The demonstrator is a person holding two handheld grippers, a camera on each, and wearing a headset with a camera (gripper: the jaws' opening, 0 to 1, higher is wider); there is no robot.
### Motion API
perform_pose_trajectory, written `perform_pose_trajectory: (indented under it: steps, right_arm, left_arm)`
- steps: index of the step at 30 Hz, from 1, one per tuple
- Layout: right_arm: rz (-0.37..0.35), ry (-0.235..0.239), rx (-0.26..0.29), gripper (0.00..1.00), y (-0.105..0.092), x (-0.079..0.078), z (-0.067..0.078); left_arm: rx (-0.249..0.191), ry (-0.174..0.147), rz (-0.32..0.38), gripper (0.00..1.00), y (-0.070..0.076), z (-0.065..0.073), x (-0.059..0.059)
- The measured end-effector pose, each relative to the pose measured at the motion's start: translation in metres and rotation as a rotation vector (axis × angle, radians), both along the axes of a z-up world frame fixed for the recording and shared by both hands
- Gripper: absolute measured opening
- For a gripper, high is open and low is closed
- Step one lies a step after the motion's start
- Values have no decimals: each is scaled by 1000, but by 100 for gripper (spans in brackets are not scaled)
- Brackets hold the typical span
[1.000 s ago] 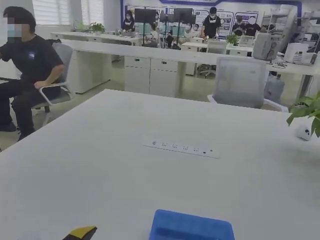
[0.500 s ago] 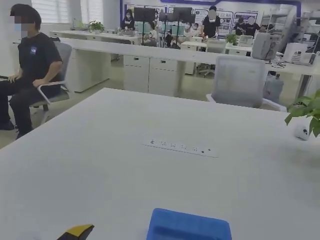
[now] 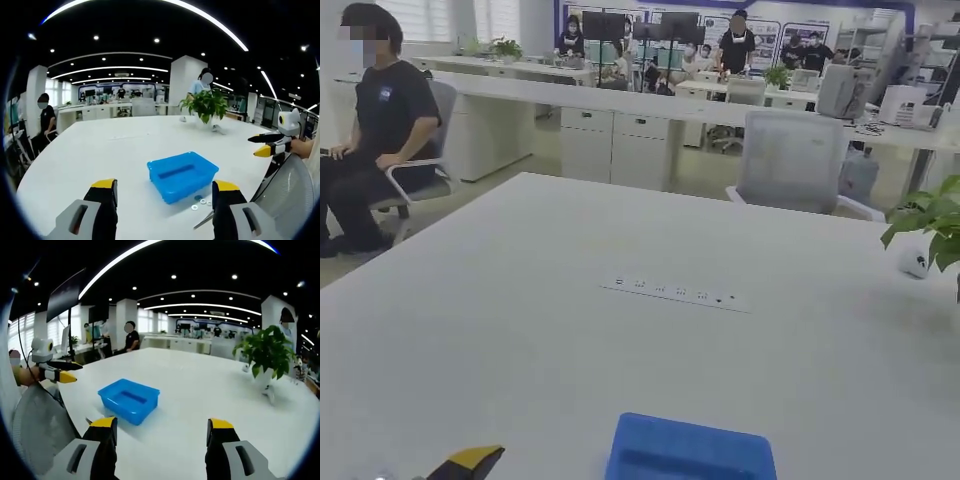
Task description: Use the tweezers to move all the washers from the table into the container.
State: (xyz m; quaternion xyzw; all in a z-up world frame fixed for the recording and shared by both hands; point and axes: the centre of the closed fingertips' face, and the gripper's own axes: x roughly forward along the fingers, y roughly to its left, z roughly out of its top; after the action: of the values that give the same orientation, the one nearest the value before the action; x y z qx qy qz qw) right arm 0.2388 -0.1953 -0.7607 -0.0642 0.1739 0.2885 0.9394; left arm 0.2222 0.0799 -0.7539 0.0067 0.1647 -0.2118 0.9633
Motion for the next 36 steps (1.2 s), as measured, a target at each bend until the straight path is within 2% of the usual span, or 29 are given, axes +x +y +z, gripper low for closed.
perform_pose_trajectory:
  steps: [2,4,6,9,11,13,14,16,17,18,19,20,23,25,26,27,28,29,30,33,34,35,36]
  right_arm:
    - [2,1,-2,71,0,0,0]
    - [15,15,-34,67,0,-3,-4]
    - [33,37,-62,62,2,-6,-8]
    - [51,43,-89,59,3,-9,-9]
    - [64,48,-110,54,4,-12,-9]
    - [79,57,-109,49,6,-14,-8]
    - [93,64,-105,46,9,-17,-8]
    - [115,75,-113,41,12,-19,-8]
    - [132,81,-113,37,14,-21,-8]
    - [156,95,-101,35,18,-24,-9]
    - [172,109,-91,33,21,-26,-9]
    - [180,125,-83,31,23,-28,-10]
    - [202,125,-89,30,30,-31,-7]
    - [215,126,-98,29,35,-33,-7]
    - [222,126,-102,28,37,-34,-7]
    - [226,127,-107,28,39,-35,-8]
    - [227,127,-110,27,39,-35,-8]
    - [234,130,-121,27,41,-36,-9]
    - [238,130,-128,27,42,-37,-10]
    - [239,130,-148,19,42,-39,-10]
    - [244,127,-154,15,43,-41,-10]
    - [249,124,-154,14,43,-41,-9]
    - [249,126,-151,15,44,-42,-9]
  left_arm:
    - [-2,-1,-3,78,-1,1,0]
    - [-9,-29,-10,76,-2,7,-1]
    - [-13,-25,-19,71,-4,7,-2]
    - [10,-1,-53,70,-8,1,-5]
    - [12,14,-67,68,-12,0,-7]
    - [20,36,-124,61,-19,-4,-12]
    - [17,78,-162,58,-24,-10,-16]
    - [31,124,-217,50,-28,-16,-21]
    - [20,113,-225,46,-29,-14,-20]
    - [9,119,-276,39,-33,-14,-25]
    - [10,137,-281,35,-32,-17,-26]
    - [20,166,-297,32,-31,-22,-28]
    - [67,254,-385,29,-34,-39,-37]
    - [107,291,-448,27,-38,-48,-42]
    - [116,303,-463,24,-39,-51,-43]
    - [155,290,-519,19,-42,-52,-46]
    - [179,283,-542,12,-43,-53,-46]
    - [198,293,-547,4,-43,-54,-46]
    - [212,298,-562,1,-44,-56,-46]
    - [231,339,-604,7,-50,-64,-45]
    - [250,362,-629,8,-52,-69,-47]
    - [291,364,-647,8,-52,-75,-45]
    - [314,374,-663,8,-52,-78,-46]
